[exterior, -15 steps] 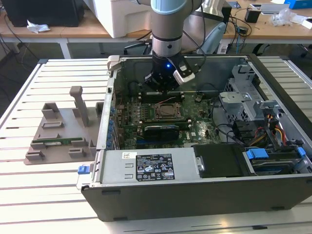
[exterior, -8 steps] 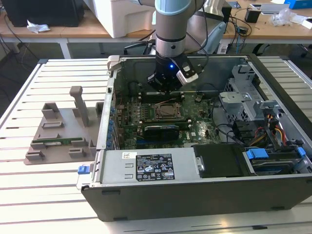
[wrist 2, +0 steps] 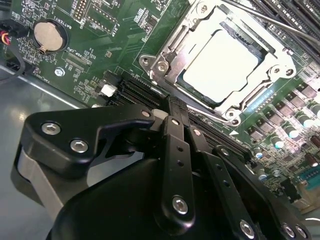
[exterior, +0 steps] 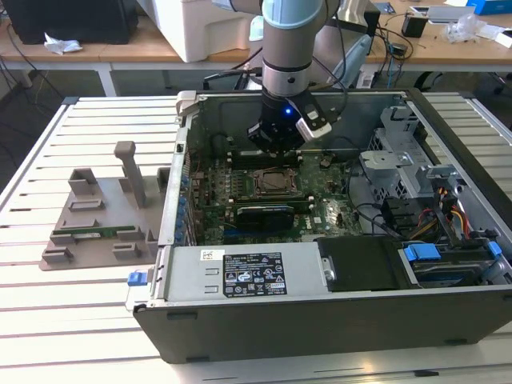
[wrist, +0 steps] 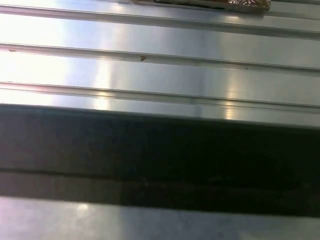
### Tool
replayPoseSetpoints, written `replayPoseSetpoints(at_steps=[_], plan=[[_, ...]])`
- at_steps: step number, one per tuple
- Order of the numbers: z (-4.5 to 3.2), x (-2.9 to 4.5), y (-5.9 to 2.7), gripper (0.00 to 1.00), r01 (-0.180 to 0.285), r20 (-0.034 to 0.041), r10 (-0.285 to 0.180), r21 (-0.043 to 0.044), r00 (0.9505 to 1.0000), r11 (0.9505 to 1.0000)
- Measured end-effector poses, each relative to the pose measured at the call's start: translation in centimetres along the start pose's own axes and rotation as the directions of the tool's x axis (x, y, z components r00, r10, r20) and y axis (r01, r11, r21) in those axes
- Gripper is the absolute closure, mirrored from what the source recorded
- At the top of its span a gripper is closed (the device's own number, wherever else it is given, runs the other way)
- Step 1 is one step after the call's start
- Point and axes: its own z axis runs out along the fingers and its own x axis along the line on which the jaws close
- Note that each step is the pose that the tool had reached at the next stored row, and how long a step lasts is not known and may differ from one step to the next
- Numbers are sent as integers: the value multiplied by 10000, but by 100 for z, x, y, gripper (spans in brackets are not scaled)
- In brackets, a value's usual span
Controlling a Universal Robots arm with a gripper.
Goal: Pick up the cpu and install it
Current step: 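Install the first cpu locking lever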
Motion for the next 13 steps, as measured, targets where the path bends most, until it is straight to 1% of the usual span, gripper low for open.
replayPoseSetpoints(at_steps=[3, 8, 13], plan=[[15, -4, -2, 89, -2, -2, 2, 13, 10000, 10000], [26, -18, -7, 89, 4, -10, -4, 136, 10000, 9999], [45, -39, -10, 89, 5, -19, -4, 240, 10000, 9997]])
